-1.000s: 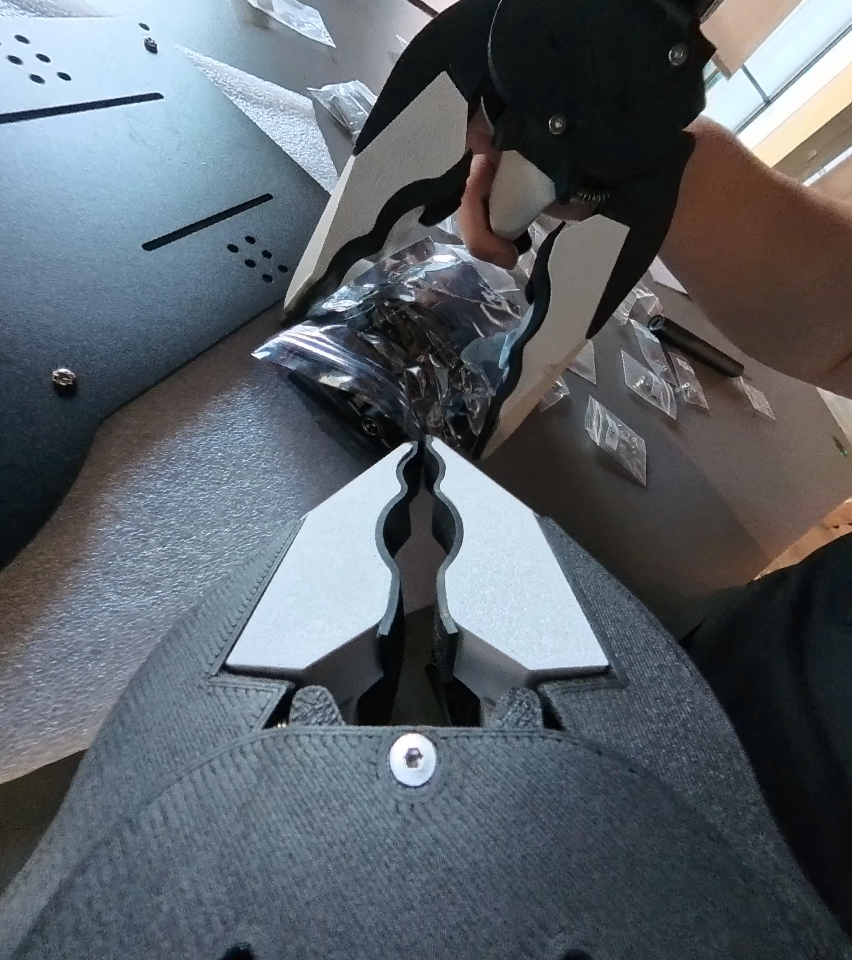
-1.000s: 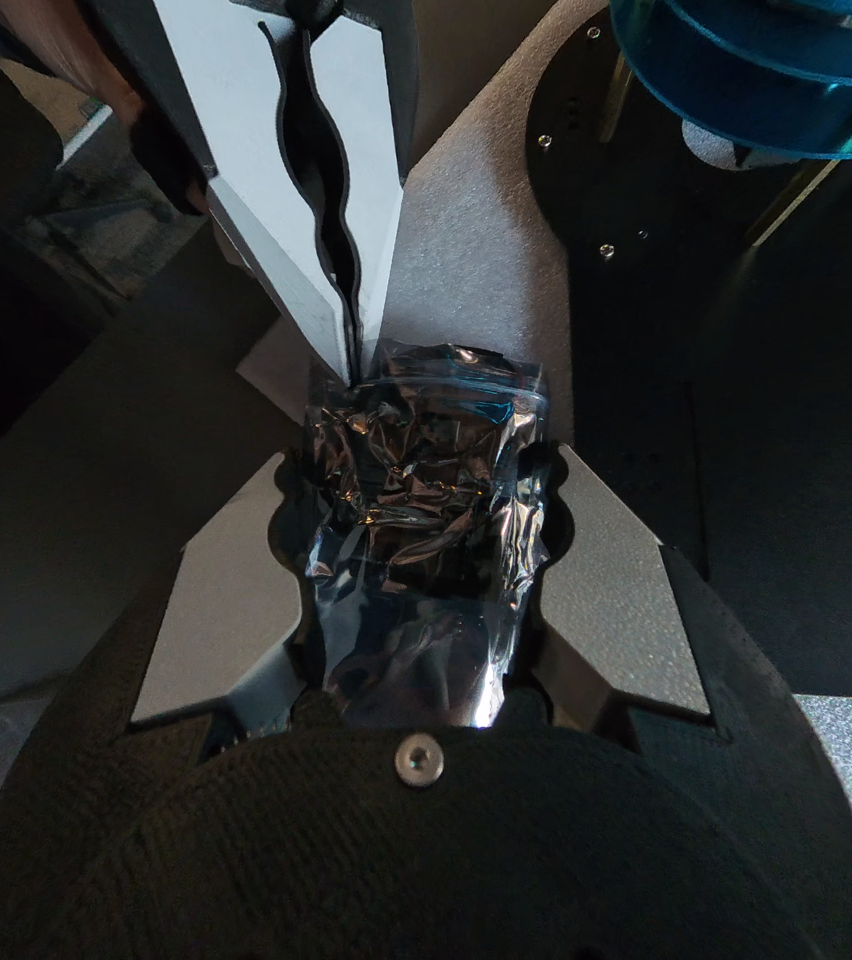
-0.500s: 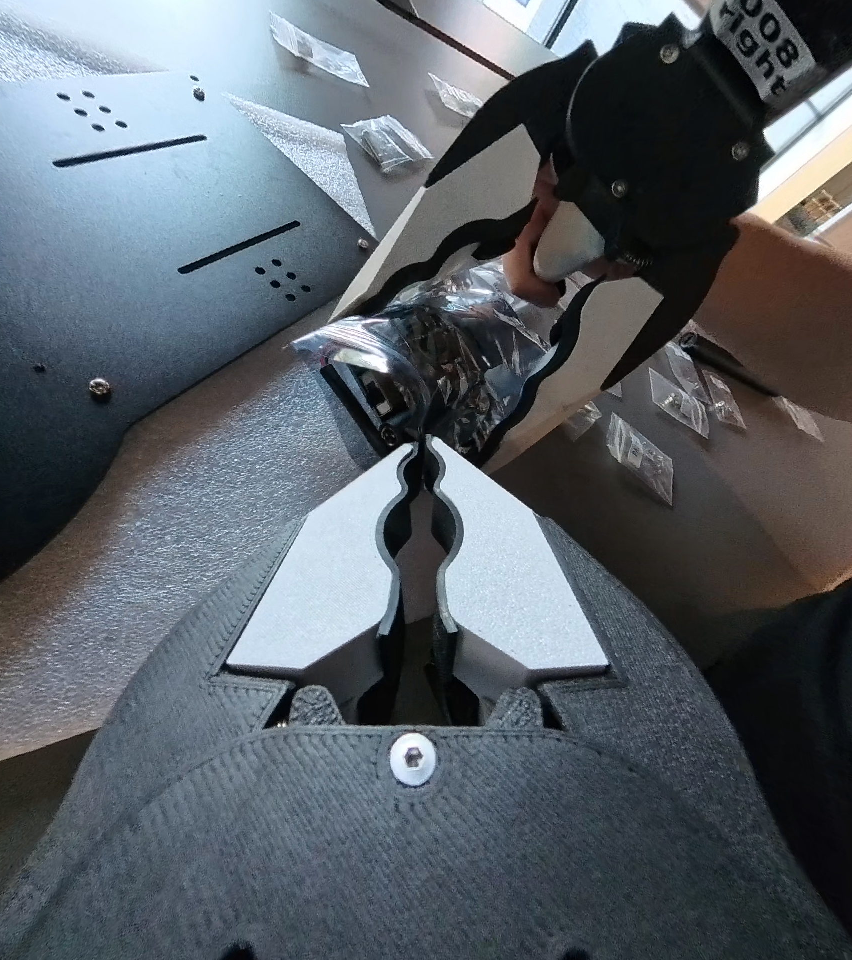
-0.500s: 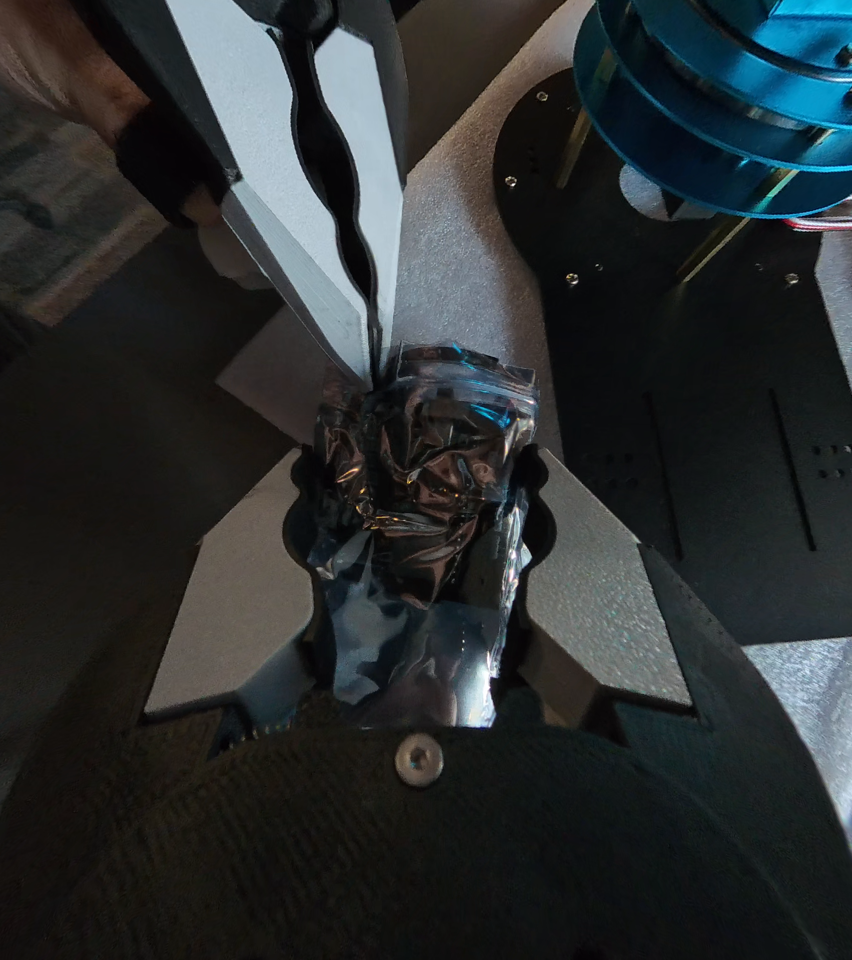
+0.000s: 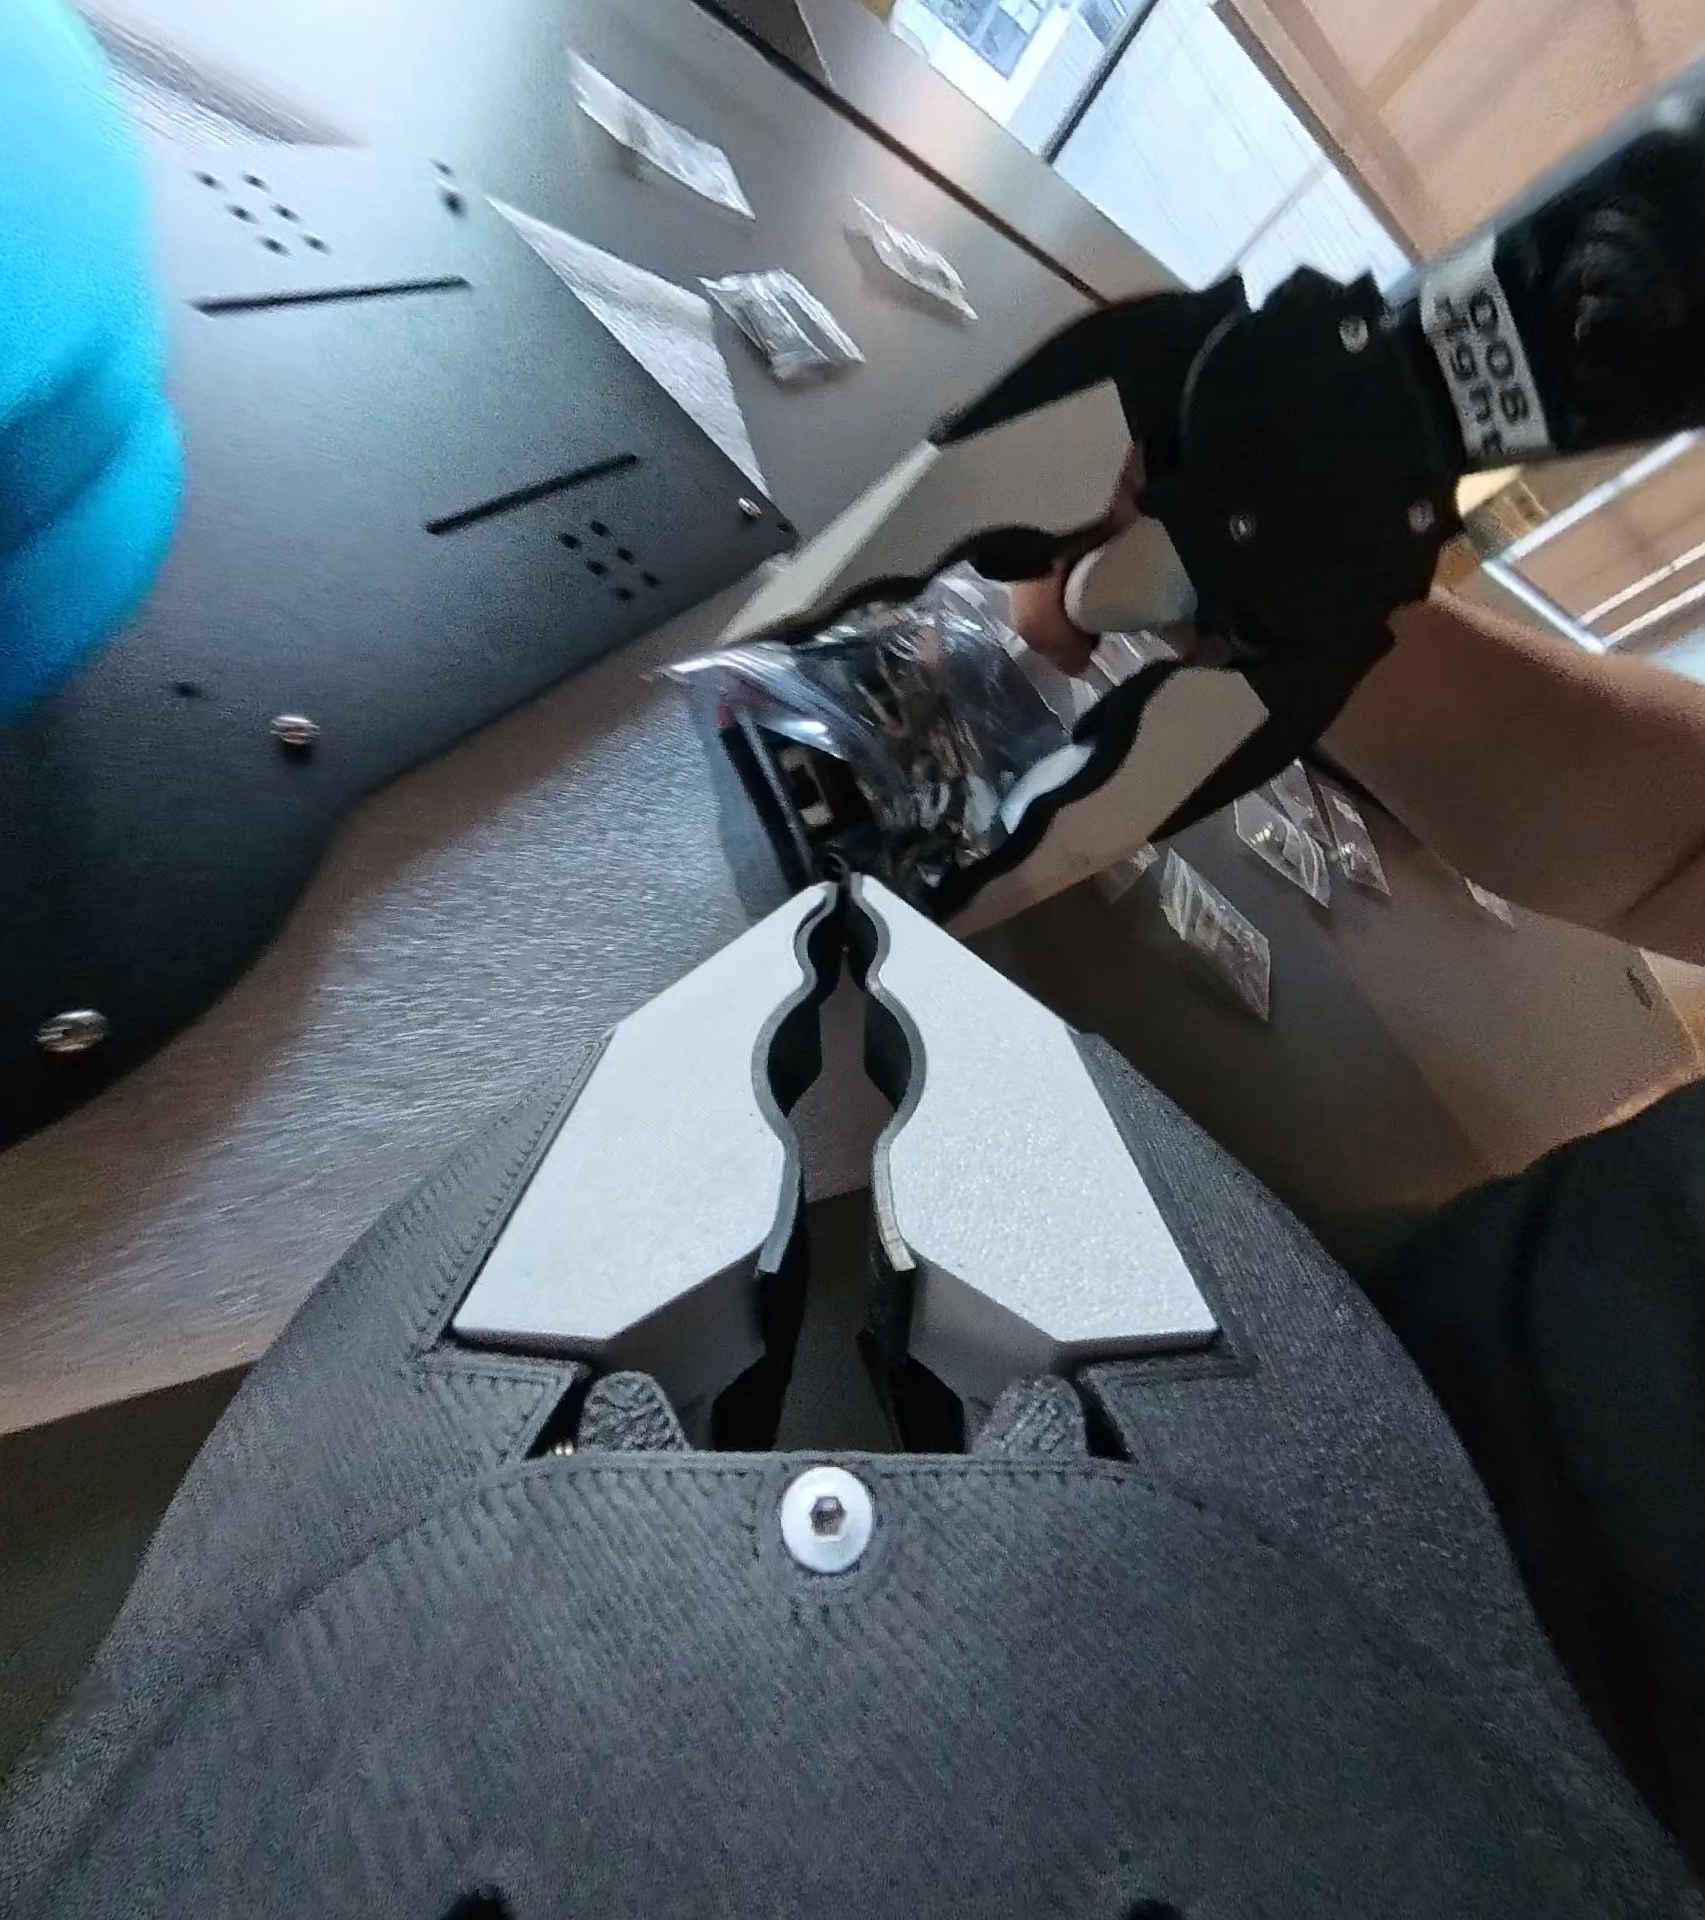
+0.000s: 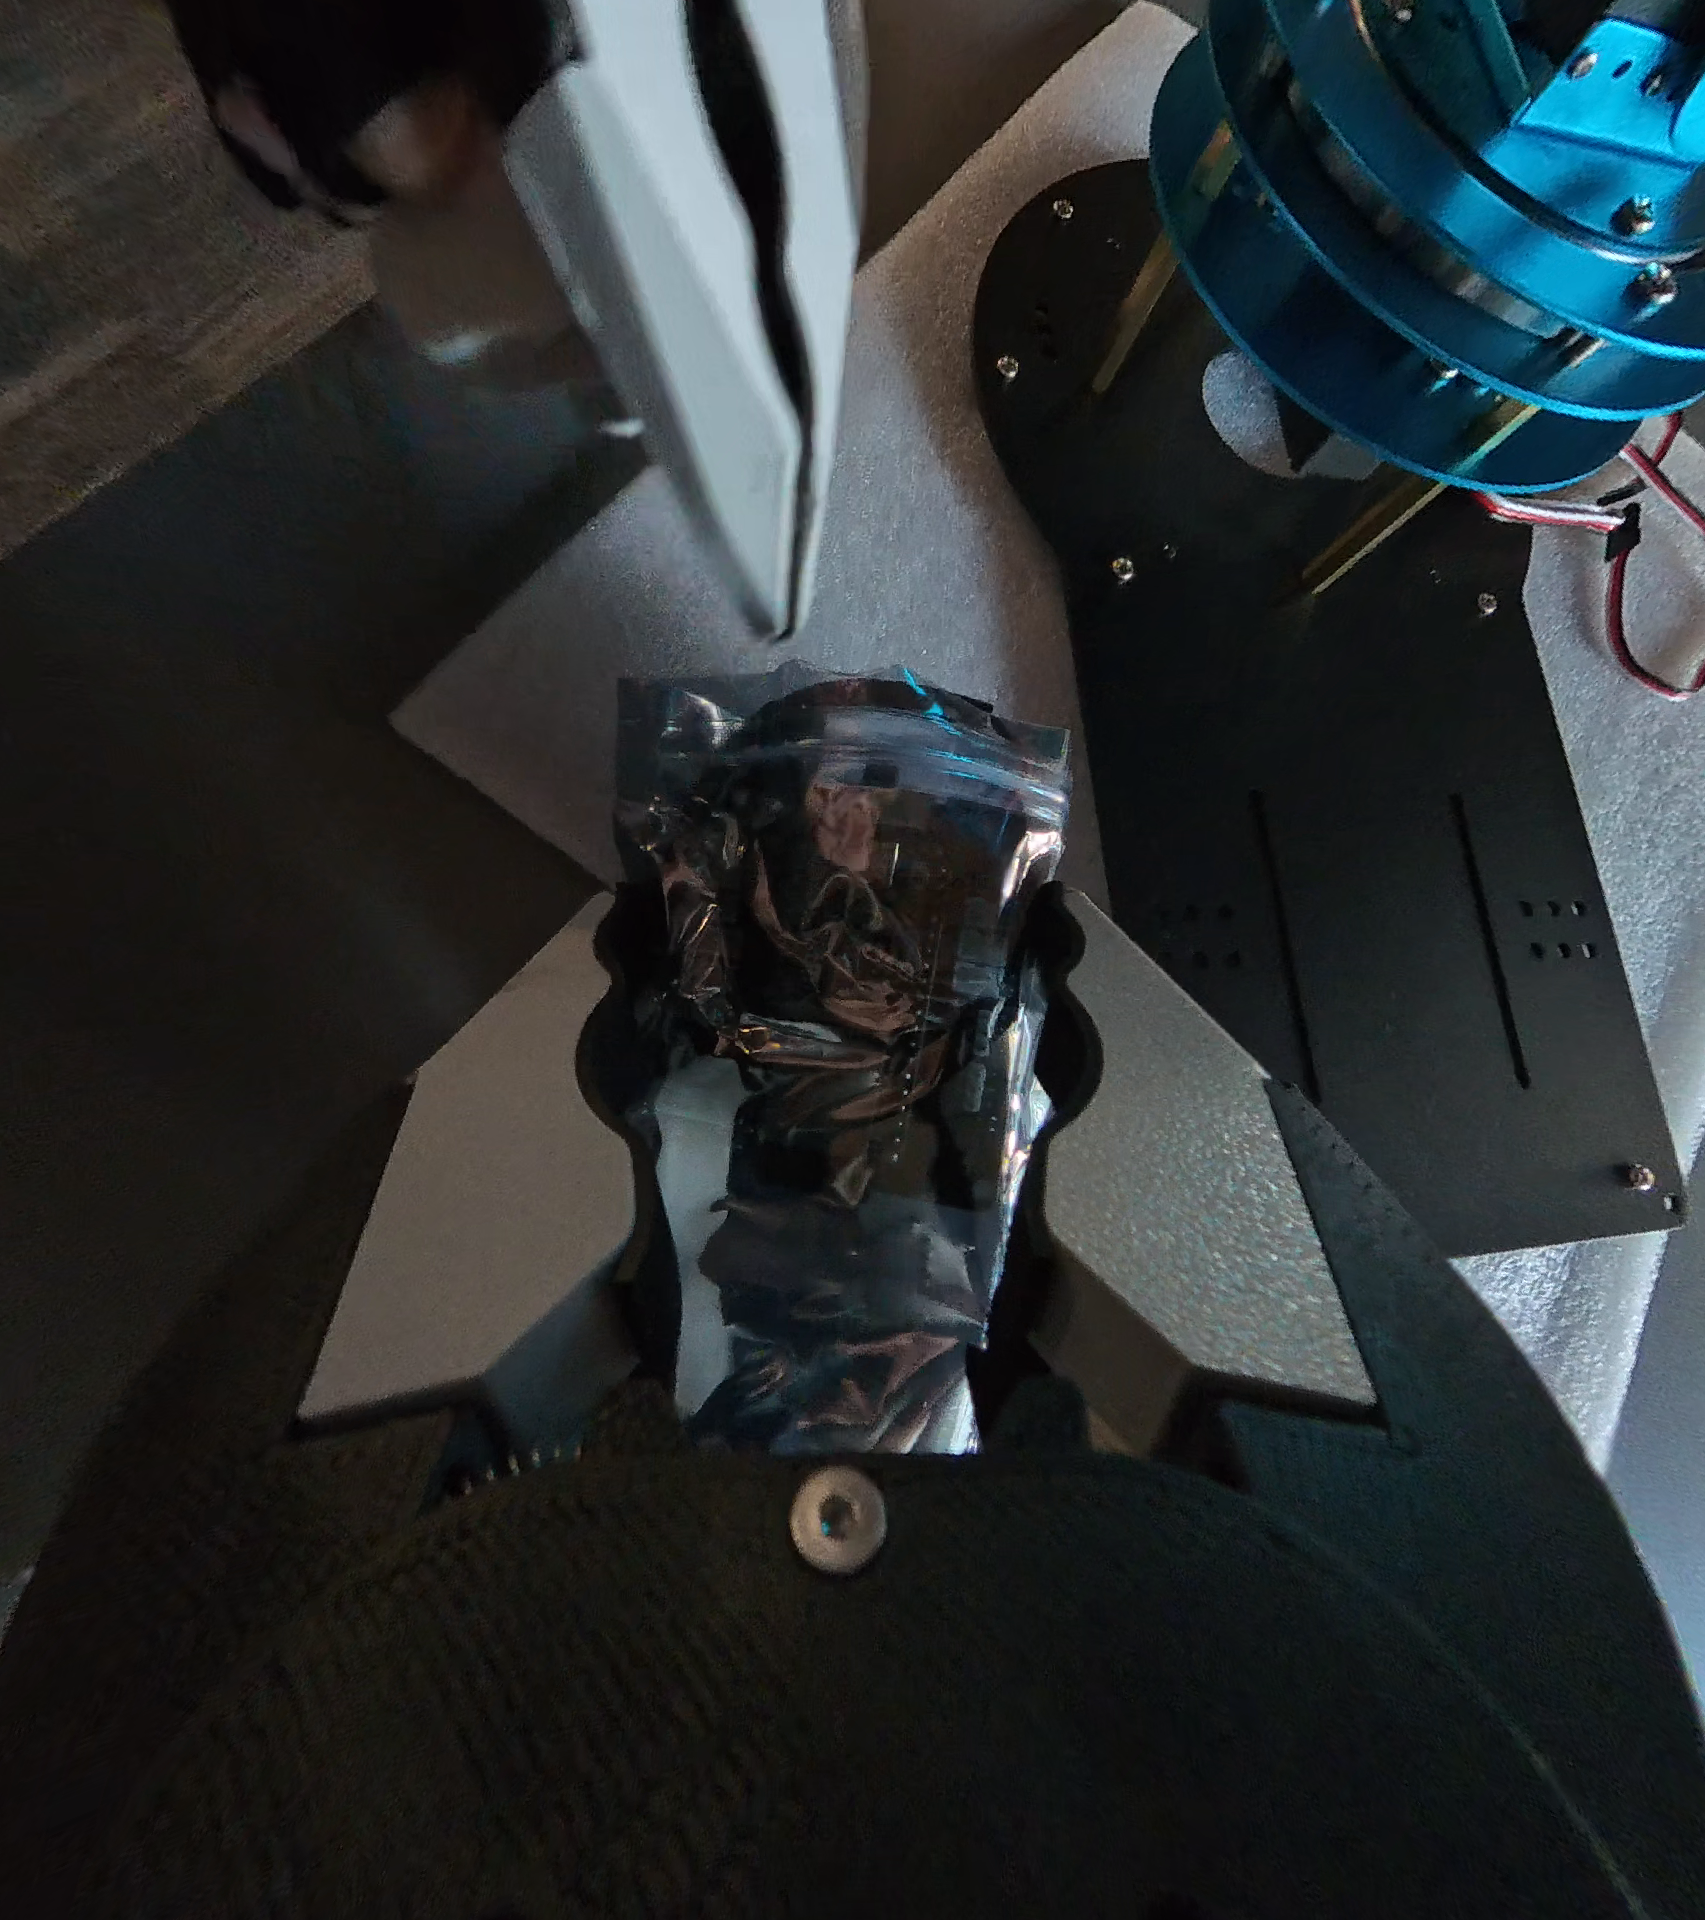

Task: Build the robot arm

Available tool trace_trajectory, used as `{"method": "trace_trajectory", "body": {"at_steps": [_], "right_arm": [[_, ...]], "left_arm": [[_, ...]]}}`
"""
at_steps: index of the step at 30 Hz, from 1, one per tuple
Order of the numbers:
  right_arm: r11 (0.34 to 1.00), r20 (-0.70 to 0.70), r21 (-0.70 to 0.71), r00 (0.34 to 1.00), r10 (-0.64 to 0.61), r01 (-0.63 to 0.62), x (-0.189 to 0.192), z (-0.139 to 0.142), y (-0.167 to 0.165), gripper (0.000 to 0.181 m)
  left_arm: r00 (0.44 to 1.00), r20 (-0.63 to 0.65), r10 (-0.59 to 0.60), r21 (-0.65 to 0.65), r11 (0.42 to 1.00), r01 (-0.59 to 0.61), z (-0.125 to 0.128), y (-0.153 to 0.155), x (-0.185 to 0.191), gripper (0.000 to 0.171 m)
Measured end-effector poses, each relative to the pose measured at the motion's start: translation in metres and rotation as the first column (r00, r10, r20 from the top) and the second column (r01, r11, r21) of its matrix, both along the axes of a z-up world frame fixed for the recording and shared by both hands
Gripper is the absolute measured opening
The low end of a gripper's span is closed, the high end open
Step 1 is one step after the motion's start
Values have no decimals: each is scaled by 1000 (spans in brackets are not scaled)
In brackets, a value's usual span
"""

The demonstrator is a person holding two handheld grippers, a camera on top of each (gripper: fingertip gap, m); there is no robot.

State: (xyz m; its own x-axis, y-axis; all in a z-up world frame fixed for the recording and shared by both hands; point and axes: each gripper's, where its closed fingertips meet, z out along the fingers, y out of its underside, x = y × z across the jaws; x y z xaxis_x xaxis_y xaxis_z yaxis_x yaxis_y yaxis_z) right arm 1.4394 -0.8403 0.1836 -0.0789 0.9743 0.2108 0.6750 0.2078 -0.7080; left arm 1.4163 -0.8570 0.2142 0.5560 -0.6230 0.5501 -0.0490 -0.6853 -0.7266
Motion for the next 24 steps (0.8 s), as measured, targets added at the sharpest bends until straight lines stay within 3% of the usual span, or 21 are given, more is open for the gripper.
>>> {"method": "trace_trajectory", "body": {"at_steps": [4, 17, 21, 24], "right_arm": [[999, -18, 49, 1000, 23, -22, -1, 2, -1, 75], [966, -47, 243, 994, 98, -84, -4, 11, -12, 74], [958, -42, 273, 994, 103, -88, -5, 12, -12, 74], [953, -37, 288, 993, 108, -93, -5, 13, -13, 74]], "left_arm": [[999, 14, 46, -36, 998, -45, 2, 13, -13, 0], [954, 300, 22, -117, 993, 14, 20, 19, -1, 8], [978, 204, 29, -98, 995, -9, 11, 23, -9, 7], [967, 255, 25, -156, 988, 16, 12, 24, -5, 16]]}}
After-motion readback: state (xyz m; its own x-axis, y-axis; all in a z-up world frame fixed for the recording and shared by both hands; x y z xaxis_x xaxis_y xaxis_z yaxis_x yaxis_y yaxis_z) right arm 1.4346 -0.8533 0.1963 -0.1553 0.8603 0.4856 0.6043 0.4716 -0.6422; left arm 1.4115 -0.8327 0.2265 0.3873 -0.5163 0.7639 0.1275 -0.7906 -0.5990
